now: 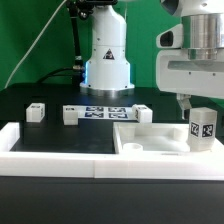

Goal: Assemble one leg

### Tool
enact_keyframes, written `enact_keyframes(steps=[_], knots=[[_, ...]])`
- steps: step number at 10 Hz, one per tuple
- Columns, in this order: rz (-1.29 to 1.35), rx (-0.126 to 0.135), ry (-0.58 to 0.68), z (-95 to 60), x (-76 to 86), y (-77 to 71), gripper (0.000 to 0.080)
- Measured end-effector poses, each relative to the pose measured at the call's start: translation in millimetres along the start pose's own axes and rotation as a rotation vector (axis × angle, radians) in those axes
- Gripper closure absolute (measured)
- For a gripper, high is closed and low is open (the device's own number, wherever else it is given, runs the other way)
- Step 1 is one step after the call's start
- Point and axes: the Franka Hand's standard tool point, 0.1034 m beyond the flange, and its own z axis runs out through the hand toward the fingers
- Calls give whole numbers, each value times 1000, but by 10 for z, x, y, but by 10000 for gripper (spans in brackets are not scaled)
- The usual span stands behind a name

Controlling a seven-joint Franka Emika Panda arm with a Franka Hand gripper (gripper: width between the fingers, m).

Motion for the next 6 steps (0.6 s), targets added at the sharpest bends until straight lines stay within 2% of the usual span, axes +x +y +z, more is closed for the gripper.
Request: enact_keyframes(steps=[3, 6], knots=[[-313, -10, 1, -5, 4, -3, 151], [-651, -44, -25, 8, 45, -9, 151]])
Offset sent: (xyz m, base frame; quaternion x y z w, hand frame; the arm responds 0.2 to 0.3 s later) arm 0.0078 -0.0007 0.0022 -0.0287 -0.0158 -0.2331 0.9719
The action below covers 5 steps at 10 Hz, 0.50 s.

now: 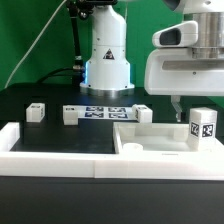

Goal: Assemble one leg

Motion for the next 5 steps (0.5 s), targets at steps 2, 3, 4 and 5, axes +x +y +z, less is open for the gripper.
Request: enact_keyframes(steps=[2, 3, 4, 5], knots=[[-238, -62, -5, 28, -9, -2, 151], [-366, -71, -9, 35, -1, 29, 151], [-398, -71, -10, 33, 12, 62, 151], [-468, -71, -13, 33, 20, 83, 151]])
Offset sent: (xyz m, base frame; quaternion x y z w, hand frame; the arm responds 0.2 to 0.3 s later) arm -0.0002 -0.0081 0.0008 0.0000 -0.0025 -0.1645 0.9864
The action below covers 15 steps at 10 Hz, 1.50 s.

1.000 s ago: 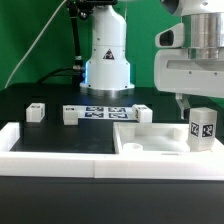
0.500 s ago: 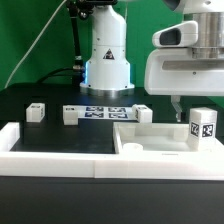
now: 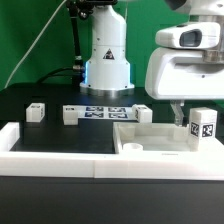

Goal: Assemble one leg

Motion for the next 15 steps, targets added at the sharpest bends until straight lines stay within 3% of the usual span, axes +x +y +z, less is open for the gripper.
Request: enact_keyframes(steps=[1, 2, 3, 5, 8, 10, 15], knots=[[-8, 1, 0, 0, 0, -3, 151], [-4, 1, 0, 0, 0, -2, 276], [-4, 1, 0, 0, 0, -2, 276], [-4, 1, 0, 1, 0, -2, 511], [23, 2, 0, 1, -1, -2, 509], [321, 33, 12, 11, 1, -5, 509], [977, 63, 17, 23, 11, -39, 509]])
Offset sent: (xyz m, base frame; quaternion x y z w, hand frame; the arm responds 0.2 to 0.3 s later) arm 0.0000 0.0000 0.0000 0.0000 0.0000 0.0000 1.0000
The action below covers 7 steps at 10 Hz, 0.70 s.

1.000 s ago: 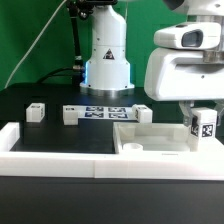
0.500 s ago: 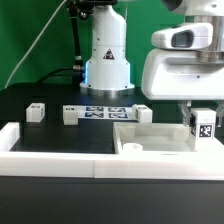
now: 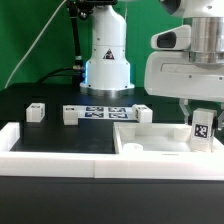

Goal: Assemble one leg

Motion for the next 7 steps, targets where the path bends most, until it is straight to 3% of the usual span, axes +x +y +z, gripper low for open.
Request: enact_keyframes(steps=[3, 7], knots=[[319, 2, -10, -3, -6, 1, 509], [532, 20, -35, 2, 20, 20, 509]])
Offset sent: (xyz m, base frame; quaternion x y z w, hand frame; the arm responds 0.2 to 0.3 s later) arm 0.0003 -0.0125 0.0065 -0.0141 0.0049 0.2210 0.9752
